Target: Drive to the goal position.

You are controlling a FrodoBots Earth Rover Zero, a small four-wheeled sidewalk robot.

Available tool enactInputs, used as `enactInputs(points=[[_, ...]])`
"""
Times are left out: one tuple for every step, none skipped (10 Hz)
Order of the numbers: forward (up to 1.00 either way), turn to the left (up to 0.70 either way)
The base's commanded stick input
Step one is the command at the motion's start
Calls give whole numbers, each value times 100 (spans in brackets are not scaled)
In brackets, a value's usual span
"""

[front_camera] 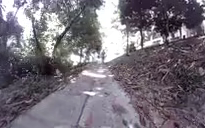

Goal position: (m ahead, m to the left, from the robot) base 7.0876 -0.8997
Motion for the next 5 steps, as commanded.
enactInputs(points=[[50,-14],[50,0],[50,0],[50,0],[50,0]])
